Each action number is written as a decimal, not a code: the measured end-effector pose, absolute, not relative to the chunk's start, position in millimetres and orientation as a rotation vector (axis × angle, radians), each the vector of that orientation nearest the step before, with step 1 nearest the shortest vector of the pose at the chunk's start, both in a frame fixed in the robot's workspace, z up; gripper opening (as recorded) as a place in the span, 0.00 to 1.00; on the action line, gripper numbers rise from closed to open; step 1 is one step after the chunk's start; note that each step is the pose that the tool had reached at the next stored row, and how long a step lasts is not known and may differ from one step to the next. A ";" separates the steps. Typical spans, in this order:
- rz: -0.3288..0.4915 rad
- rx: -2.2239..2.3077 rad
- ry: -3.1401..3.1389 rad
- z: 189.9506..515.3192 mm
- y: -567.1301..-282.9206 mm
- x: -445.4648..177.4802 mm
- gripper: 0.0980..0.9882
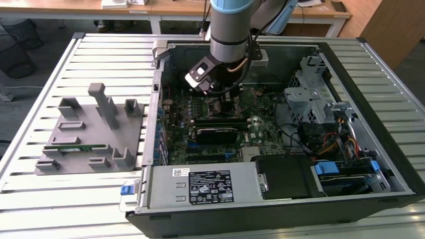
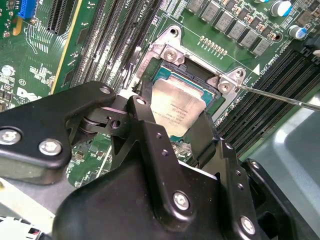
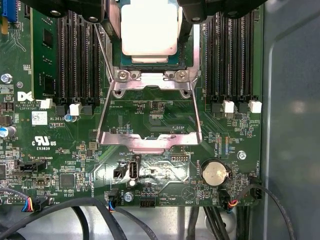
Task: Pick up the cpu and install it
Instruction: 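Place the cpu into insertion slot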
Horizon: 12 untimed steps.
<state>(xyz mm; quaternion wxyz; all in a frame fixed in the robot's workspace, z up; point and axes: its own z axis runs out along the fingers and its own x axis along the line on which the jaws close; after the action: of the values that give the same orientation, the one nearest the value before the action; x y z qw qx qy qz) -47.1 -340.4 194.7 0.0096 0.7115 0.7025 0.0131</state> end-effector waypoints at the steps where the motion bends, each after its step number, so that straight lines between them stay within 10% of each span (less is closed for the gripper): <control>1: 0.041 2.222 2.194 194.7 -340.4 -47.1 0.49; 12: 0.041 2.222 2.194 194.0 -339.1 -47.1 0.58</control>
<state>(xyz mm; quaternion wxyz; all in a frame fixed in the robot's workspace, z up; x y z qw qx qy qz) -47.1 -339.1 194.0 0.0095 0.7115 0.7025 0.0131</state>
